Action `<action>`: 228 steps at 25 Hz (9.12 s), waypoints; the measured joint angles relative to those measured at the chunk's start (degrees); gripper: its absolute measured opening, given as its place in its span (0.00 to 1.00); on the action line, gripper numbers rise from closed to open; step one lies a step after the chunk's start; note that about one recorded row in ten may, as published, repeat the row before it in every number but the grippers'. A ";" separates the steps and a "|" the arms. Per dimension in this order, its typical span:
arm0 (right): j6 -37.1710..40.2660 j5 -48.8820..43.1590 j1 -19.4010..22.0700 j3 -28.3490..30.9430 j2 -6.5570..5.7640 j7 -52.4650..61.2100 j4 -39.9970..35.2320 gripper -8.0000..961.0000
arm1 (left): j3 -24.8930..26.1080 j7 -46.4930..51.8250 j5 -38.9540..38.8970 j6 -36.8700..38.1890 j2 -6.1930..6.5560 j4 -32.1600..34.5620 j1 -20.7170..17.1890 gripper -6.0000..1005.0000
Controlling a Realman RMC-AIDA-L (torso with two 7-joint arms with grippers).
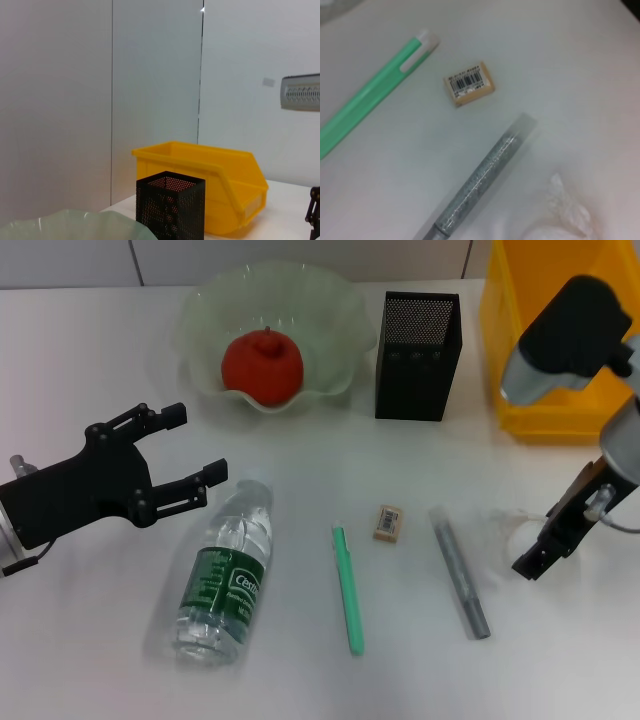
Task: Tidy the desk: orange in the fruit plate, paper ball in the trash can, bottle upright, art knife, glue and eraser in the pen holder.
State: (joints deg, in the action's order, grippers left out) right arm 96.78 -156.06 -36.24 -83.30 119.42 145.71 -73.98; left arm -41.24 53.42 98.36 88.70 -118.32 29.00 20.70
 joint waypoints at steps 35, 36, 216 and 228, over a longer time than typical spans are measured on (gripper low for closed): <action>-24.73 -11.04 -6.58 19.83 -1.47 2.32 2.86 0.60 | -0.76 4.01 -0.22 4.83 -0.01 0.73 -0.47 0.86; -25.14 -11.02 -6.49 19.84 -1.32 2.31 2.87 0.60 | -0.76 4.01 -0.22 4.83 -0.01 0.73 -0.47 0.86; -5.39 18.13 -21.89 -17.22 0.47 23.60 10.85 0.84 | -26.15 -12.32 -27.52 -6.06 -0.15 3.22 -17.09 0.81; -13.38 19.55 -22.50 -21.18 0.46 23.66 16.24 0.84 | -25.90 -12.73 -27.61 -6.05 -0.16 3.03 -16.61 0.81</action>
State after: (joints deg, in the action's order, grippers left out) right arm 83.40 -136.51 -58.73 -104.48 119.88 169.38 -57.74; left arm -67.14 40.69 70.75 82.65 -118.48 32.03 4.08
